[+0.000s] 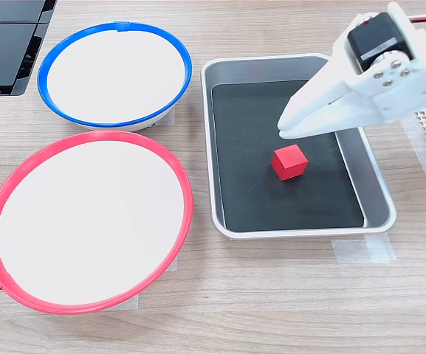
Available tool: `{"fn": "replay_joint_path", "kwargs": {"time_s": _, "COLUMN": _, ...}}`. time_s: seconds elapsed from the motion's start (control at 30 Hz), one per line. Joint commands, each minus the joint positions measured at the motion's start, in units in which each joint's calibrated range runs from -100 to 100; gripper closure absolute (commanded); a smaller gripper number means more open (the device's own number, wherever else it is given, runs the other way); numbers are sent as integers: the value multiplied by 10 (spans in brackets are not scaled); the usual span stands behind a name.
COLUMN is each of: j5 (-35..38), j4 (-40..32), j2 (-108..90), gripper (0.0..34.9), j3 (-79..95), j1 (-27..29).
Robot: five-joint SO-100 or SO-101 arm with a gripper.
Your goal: Move a red block from tray to red dish
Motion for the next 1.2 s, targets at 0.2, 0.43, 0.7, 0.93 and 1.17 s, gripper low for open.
{"fn": "replay_joint_path", "kwargs": {"time_s": 0.2, "j5": 218, "j4": 149, "j2": 281, "gripper": 346, "j3": -255, "j1": 70}}
{"fn": "replay_joint_path", "kwargs": {"time_s": 0.43, "j5": 194, "j4": 117, "j2": 476, "gripper": 167, "j3": -348, "j1": 13}}
{"fn": "replay_joint_path", "kwargs": {"time_s": 0.7, "j5": 151, "j4": 83, "j2": 631, "gripper": 134, "j3": -384, "j1": -21}}
{"fn": "replay_joint_path", "kwargs": {"time_s": 0.93, "j5": 145, "j4": 55, "j2": 720, "gripper": 179, "j3": -401, "j1": -14}}
{"fn": "replay_joint_path", "kwargs": {"time_s": 1.17, "j5": 143, "j4": 67, "j2": 737, "gripper": 347, "j3": -425, "j1": -23}}
